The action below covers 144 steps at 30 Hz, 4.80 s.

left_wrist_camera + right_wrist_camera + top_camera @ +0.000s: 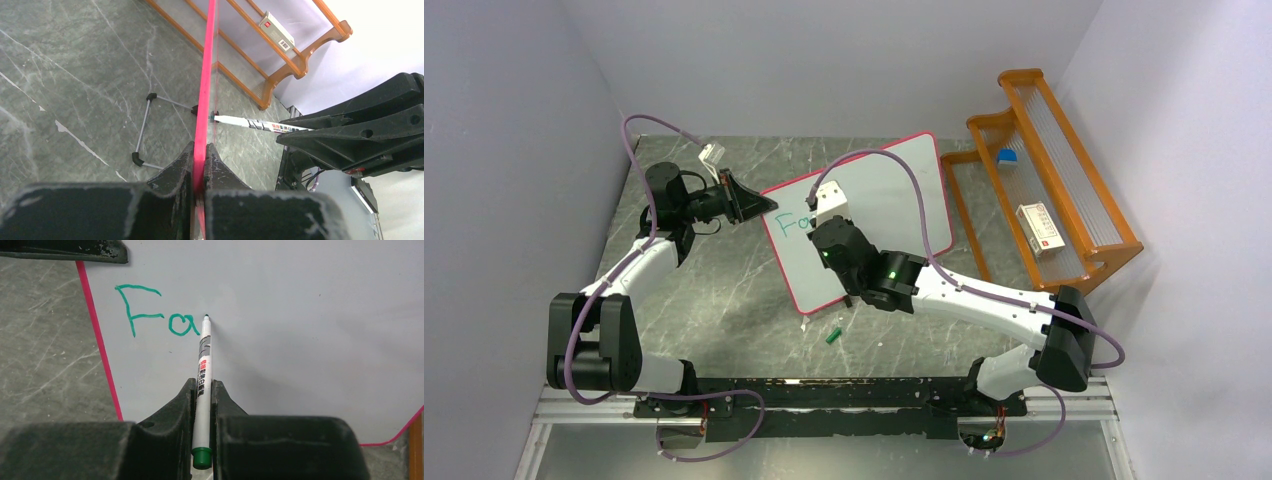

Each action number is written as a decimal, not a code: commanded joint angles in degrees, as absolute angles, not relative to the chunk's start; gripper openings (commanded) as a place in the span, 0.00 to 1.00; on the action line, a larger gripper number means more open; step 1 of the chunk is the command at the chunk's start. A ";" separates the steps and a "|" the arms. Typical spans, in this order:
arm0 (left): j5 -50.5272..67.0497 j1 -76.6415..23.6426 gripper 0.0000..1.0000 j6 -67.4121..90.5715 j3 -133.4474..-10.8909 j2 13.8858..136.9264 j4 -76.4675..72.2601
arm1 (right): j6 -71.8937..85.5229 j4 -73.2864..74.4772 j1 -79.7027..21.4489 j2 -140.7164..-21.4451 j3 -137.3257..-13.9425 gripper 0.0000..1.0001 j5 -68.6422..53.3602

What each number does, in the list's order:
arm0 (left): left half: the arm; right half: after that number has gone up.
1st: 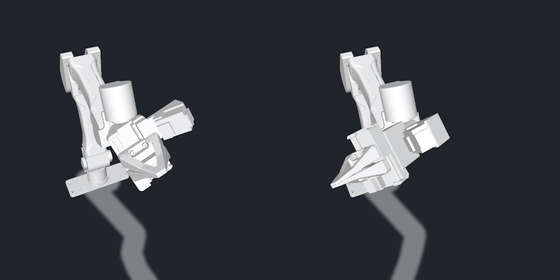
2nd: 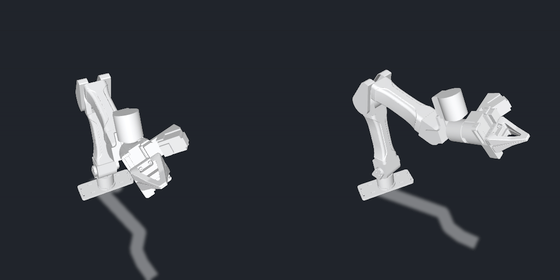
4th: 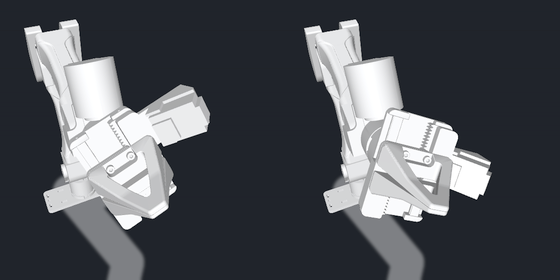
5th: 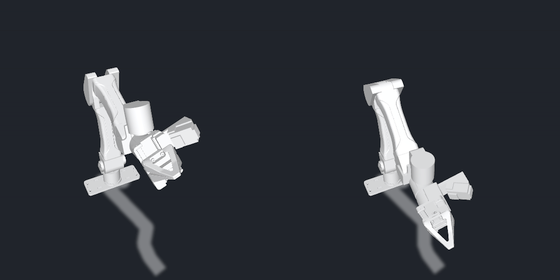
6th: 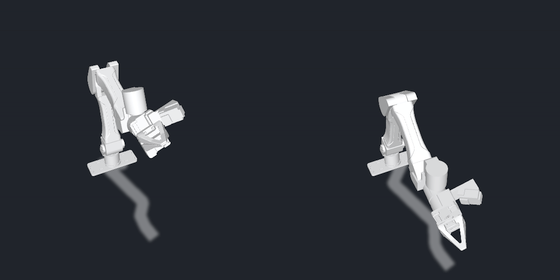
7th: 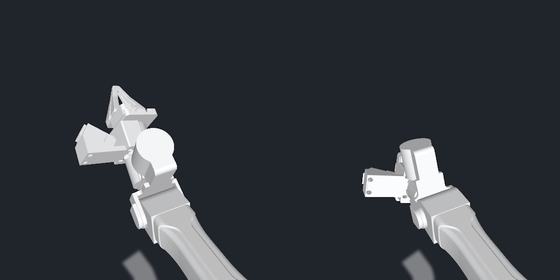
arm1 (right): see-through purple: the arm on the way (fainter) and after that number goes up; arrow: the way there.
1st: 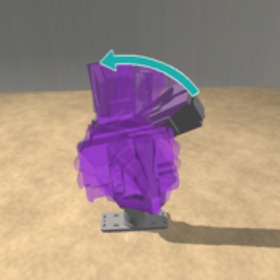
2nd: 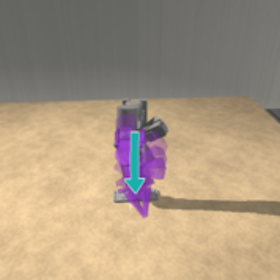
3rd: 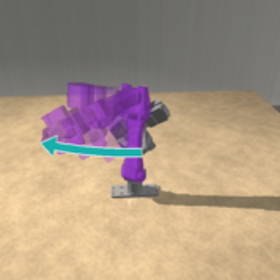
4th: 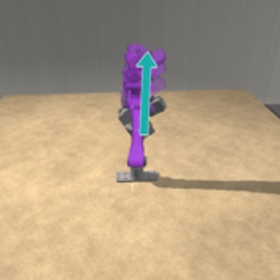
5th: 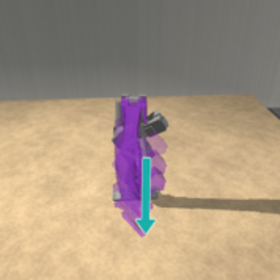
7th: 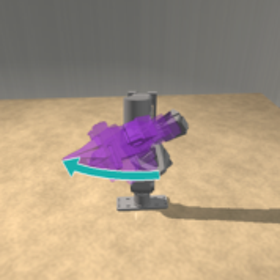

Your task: Write a sentence on the whiteboard

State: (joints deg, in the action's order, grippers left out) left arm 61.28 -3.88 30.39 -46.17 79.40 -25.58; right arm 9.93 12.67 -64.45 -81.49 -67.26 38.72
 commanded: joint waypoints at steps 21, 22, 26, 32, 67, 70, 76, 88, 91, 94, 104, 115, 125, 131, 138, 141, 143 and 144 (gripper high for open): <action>61.73 -5.36 0.05 27.29 -46.14 80.25 -20.24 | 10.46 11.57 -63.36 -81.61 -67.28 0.00 38.68; 61.75 -5.36 0.05 27.25 -46.22 80.32 -20.14 | 10.57 11.66 -63.37 -81.65 -67.31 0.00 38.63; 61.70 -5.36 0.05 27.23 -46.23 80.33 -20.13 | 10.63 11.97 -63.23 -81.65 -67.28 0.00 38.17; 61.61 -5.36 0.05 27.09 -46.23 80.33 -20.04 | 11.06 13.36 -63.20 -81.64 -67.50 0.00 37.51; 61.74 -5.36 0.05 27.51 -46.14 80.42 -20.54 | 14.27 18.17 -63.33 -80.69 -67.41 0.00 36.44; 61.66 -5.36 0.05 27.38 -46.14 80.38 -20.40 | 14.08 17.02 -63.35 -79.95 -67.12 0.00 36.69; 61.61 -5.36 0.05 27.34 -46.14 80.42 -20.22 | 12.83 13.15 -63.38 -78.33 -66.61 0.00 36.68; 61.75 -5.36 0.05 27.33 -46.15 80.42 -20.29 | 11.35 10.50 -63.37 -79.56 -67.50 0.00 37.61; 61.71 -5.36 0.05 27.48 -46.15 80.51 -20.45 | 11.00 10.20 -63.35 -80.13 -67.65 0.00 37.80; 61.71 -5.36 0.05 27.42 -46.14 80.42 -20.39 | 10.75 9.83 -63.37 -80.61 -67.59 0.00 38.06; 62.03 -5.43 0.05 27.78 -46.05 80.40 -20.91 | 10.55 10.31 -63.28 -82.50 -68.03 0.00 39.15; 61.62 -5.41 0.05 27.25 -46.22 80.33 -20.14 | 10.79 10.20 -63.15 -81.29 -67.48 0.00 38.63; 61.61 -5.41 0.05 26.94 -46.29 80.35 -19.82 | 11.40 11.29 -63.14 -77.20 -65.56 0.00 36.90; 61.62 -5.45 0.05 27.07 -46.19 80.29 -19.96 | 12.70 12.49 -62.54 -77.22 -64.42 0.00 37.10; 61.61 -5.44 0.05 26.90 -46.31 80.24 -19.70 | 12.83 12.07 -62.19 -77.59 -63.98 0.00 37.00; 61.64 -5.45 0.05 26.98 -46.27 80.33 -19.86 | 12.75 11.53 -62.02 -77.76 -63.87 0.00 36.69; 61.63 -5.45 0.05 26.98 -46.28 80.33 -19.85 | 12.69 11.68 -61.76 -78.02 -64.05 0.00 36.52; 61.63 -5.45 0.05 26.97 -46.23 80.33 -19.86 | 12.67 11.69 -61.63 -78.16 -64.11 0.00 36.44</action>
